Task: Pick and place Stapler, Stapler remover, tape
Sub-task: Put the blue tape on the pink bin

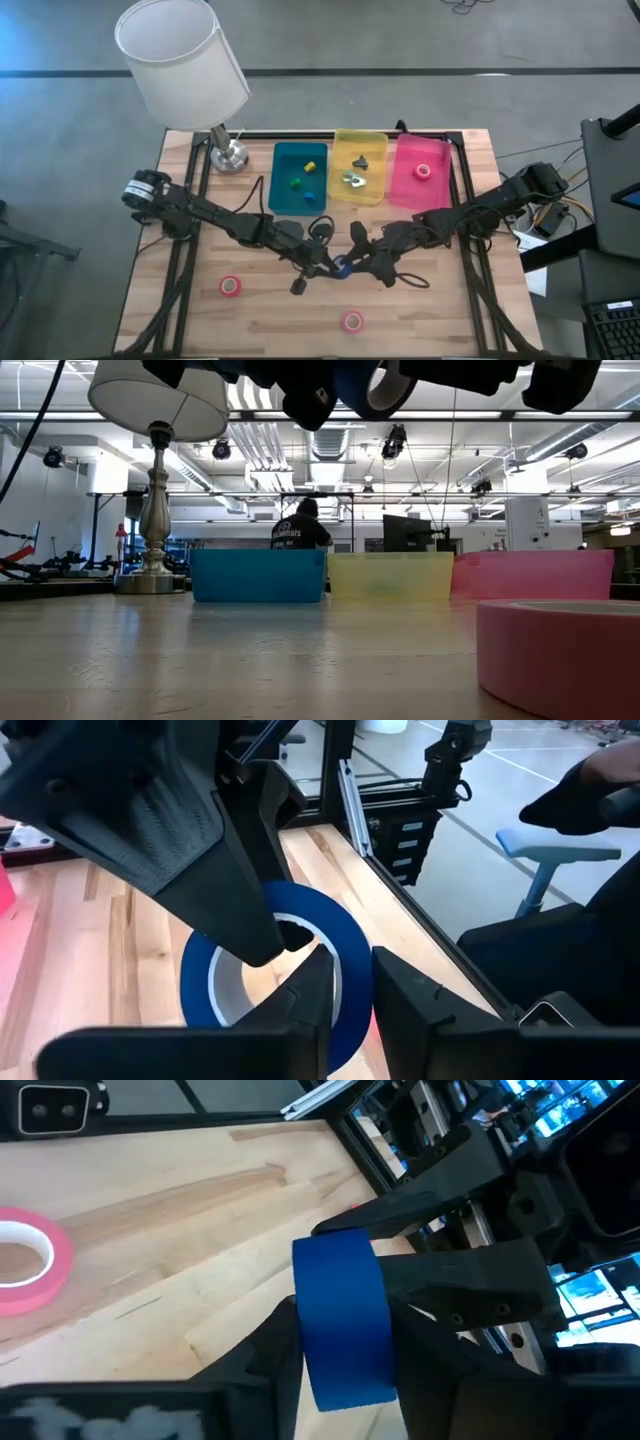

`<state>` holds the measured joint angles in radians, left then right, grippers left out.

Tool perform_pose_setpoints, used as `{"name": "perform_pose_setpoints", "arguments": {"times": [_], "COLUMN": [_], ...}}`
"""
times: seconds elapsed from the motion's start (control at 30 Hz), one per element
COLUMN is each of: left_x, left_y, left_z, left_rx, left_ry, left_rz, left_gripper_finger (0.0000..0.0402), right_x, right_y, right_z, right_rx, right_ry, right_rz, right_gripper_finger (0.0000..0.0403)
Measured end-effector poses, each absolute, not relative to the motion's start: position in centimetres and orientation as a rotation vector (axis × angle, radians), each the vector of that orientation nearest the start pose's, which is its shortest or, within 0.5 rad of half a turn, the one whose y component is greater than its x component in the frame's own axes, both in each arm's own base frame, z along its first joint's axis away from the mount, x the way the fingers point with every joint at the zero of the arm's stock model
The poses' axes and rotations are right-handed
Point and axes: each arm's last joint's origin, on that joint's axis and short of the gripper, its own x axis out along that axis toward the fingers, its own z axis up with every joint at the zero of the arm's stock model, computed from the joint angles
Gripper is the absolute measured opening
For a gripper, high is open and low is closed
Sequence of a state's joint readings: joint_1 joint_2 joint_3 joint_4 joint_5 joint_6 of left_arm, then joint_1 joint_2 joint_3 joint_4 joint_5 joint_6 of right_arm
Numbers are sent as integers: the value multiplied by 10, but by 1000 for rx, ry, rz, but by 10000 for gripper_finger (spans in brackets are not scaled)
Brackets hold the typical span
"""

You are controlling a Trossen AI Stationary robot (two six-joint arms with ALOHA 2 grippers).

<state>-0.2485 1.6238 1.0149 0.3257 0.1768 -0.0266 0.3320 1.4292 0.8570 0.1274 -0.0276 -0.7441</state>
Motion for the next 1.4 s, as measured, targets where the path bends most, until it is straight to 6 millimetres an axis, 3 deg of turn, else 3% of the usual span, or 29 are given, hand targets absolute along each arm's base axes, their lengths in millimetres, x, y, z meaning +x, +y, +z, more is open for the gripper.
{"name": "perform_pose_setpoints", "arguments": {"times": [0.27,0.6,0.77,0.9,1.17,1.4], "left_x": [349,349,350,349,349,348], "left_y": [-93,-90,-88,-88,-88,-88], "left_z": [248,244,244,243,241,239], "left_rx": [-5,10,19,20,22,25], "left_ry": [303,329,329,331,351,373], "left_rz": [-366,-279,-223,-215,-216,-216], "left_gripper_finger": [104,162,167,165,163,163], "right_x": [290,283,281,274,246,208], "right_y": [102,100,99,96,78,50], "right_z": [238,227,224,222,229,253], "right_rx": [-717,-314,-81,-36,-139,-327], "right_ry": [337,562,652,733,882,819], "right_rz": [497,425,346,304,18,-542], "right_gripper_finger": [115,108,114,110,113,112]}}
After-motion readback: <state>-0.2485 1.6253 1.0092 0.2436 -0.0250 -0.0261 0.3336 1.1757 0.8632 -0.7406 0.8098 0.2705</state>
